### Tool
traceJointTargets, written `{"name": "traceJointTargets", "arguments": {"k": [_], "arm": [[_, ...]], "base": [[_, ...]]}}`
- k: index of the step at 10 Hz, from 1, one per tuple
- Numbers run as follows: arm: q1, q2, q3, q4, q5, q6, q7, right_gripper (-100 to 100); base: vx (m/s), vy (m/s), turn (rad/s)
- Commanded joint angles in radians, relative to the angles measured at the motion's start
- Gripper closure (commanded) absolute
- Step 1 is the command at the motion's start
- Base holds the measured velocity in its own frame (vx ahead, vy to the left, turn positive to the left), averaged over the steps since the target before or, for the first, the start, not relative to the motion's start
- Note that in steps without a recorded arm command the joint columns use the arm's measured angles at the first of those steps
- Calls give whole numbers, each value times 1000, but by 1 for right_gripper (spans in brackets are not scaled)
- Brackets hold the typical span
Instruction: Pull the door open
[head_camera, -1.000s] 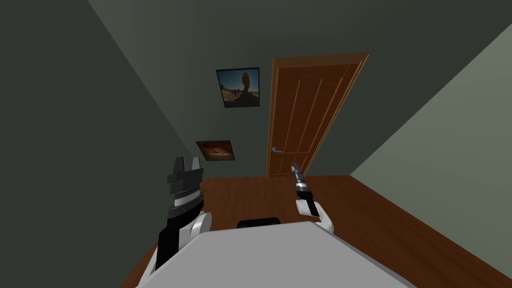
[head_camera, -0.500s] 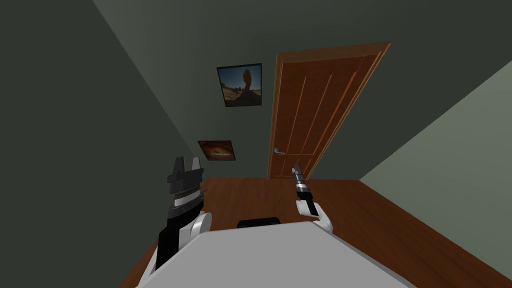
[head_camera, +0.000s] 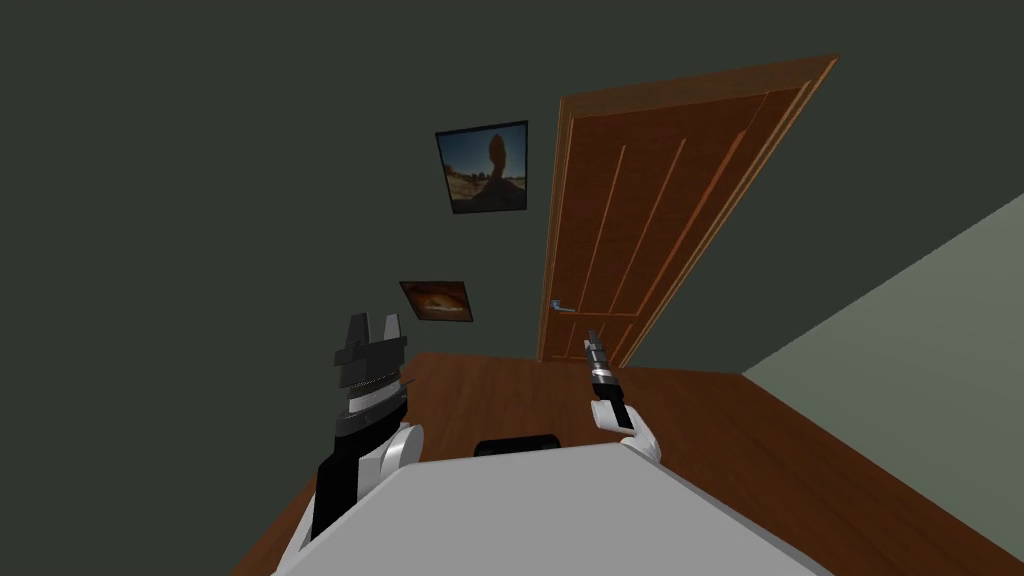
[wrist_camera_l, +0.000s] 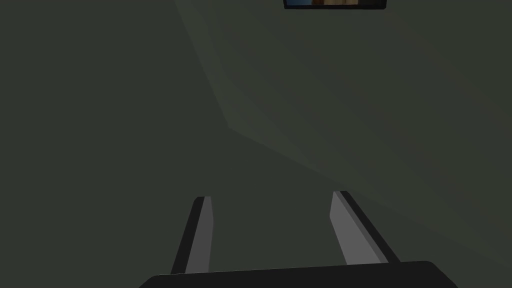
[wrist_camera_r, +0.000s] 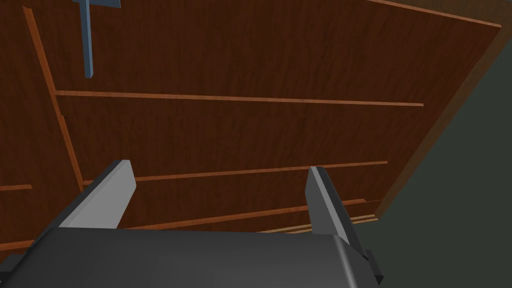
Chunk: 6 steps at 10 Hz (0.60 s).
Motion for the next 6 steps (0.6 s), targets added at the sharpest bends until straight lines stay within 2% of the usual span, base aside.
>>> {"name": "traceJointTargets", "arguments": {"k": [1,5,6], "arm": [[-15,0,-10,42,-1,-8,-5,-100],[-61,3,-42,151,-4,-22,-20,-100],[-61,3,-42,155,-4,-22,-20,-100]], "base": [[54,-26,60],[74,-58,100],[69,-43,27]]}}
